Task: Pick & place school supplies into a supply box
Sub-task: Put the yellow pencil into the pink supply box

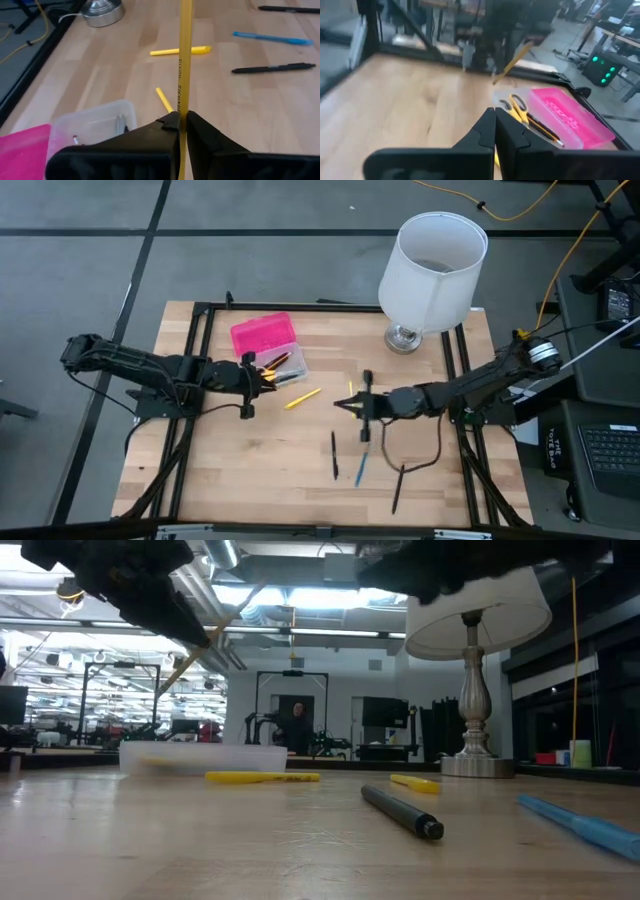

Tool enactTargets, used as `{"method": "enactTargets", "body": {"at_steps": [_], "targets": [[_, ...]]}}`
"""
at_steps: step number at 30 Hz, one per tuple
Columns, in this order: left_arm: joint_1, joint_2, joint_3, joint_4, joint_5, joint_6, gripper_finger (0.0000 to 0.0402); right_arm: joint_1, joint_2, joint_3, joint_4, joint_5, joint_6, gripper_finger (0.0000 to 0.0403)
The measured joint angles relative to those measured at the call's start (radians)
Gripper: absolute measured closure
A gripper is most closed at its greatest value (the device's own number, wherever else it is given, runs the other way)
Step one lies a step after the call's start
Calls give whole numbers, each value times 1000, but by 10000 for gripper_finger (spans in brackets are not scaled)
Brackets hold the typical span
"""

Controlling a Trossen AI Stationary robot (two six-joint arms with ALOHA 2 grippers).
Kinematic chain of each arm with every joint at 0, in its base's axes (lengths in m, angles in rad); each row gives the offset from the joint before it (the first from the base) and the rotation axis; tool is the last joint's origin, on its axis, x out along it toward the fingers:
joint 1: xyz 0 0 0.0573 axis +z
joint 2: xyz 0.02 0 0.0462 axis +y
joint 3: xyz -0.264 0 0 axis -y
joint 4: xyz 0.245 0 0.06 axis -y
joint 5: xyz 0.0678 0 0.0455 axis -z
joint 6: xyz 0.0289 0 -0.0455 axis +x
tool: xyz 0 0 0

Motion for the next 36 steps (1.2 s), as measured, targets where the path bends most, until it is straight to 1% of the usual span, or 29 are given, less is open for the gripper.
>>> {"method": "enactTargets", "body": {"at_steps": [3, 6, 9, 15, 18, 23, 27, 30, 33, 36], "targets": [[0, 0, 0, 1, -38, -18, 393, 0, -71, -87, 84, 0, 26, 395], [0, 0, 0, 1, -92, -58, 393, 1, -126, -136, 108, 0, 54, 393], [0, 0, 1, 0, -119, -109, 394, 0, -159, -147, 120, 0, 95, 392], [22, 0, 2, -5, -143, -185, 396, 0, -162, -148, 118, 0, 94, 392], [44, 0, 2, -22, -144, -215, 396, 0, -161, -148, 121, 0, 91, 392], [88, 8, 2, -73, -141, -220, 397, 0, -161, -148, 141, 1, 49, 391], [138, 28, 3, -90, -99, -218, 397, 0, -161, -148, 165, 1, 31, 391], [182, 56, 41, -169, -63, -201, 397, -1, -161, -148, 171, 1, 16, 391], [221, 97, 95, -246, -62, -187, 396, -12, -161, -148, 172, 1, 14, 391], [263, 141, 132, -280, -55, -152, 393, -26, -161, -148, 172, 1, 16, 391]]}}
